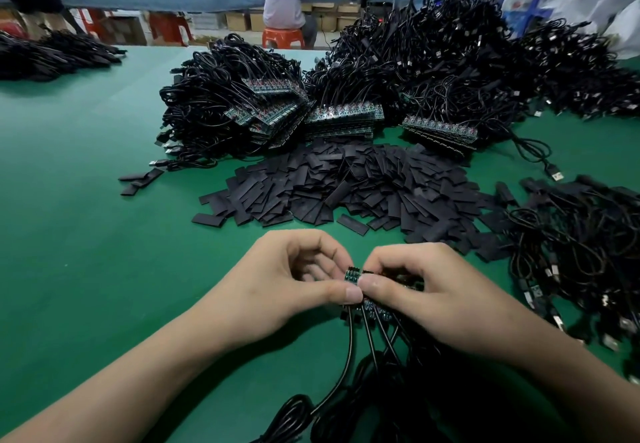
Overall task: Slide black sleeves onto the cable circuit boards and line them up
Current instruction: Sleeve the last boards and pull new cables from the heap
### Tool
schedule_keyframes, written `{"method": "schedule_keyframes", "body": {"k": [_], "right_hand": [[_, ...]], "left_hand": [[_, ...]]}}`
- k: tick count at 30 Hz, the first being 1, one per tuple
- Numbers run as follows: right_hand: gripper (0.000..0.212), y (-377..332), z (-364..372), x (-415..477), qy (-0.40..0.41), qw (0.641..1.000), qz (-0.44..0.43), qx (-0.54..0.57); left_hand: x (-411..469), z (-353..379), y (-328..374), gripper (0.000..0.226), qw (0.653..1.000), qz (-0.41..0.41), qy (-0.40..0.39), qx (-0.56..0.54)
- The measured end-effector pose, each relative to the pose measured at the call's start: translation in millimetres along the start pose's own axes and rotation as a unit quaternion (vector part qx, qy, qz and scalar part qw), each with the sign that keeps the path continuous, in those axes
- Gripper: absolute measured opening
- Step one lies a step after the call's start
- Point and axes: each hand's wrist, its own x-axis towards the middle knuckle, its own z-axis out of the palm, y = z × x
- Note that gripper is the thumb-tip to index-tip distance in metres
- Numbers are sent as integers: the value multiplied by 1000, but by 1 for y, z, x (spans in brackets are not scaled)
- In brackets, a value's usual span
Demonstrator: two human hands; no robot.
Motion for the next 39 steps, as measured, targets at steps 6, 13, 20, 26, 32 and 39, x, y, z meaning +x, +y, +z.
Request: {"method": "schedule_keyframes", "body": {"k": [6, 13, 20, 26, 32, 39], "right_hand": [[21, 0, 4, -1, -3, 995, -26, 92], [22, -2, 6, 3, -35, 970, -24, 241], [12, -1, 9, 1, 5, 996, 26, 84], [19, -9, 20, 4, 96, 994, 9, 61], [19, -11, 8, 3, 31, 943, -3, 332], [27, -9, -33, 1, 125, 819, -9, 560]], "left_hand": [[-1, -4, 1, 14, 998, -28, -32, -46], [-2, -7, 5, 3, 985, -62, -73, -144], [3, -16, 2, 7, 992, 8, 37, -118], [5, -9, -4, 15, 991, 91, 94, 10], [9, -35, -10, 14, 901, 137, 254, 325], [7, -82, -27, 43, 709, -110, 276, 639]]}}
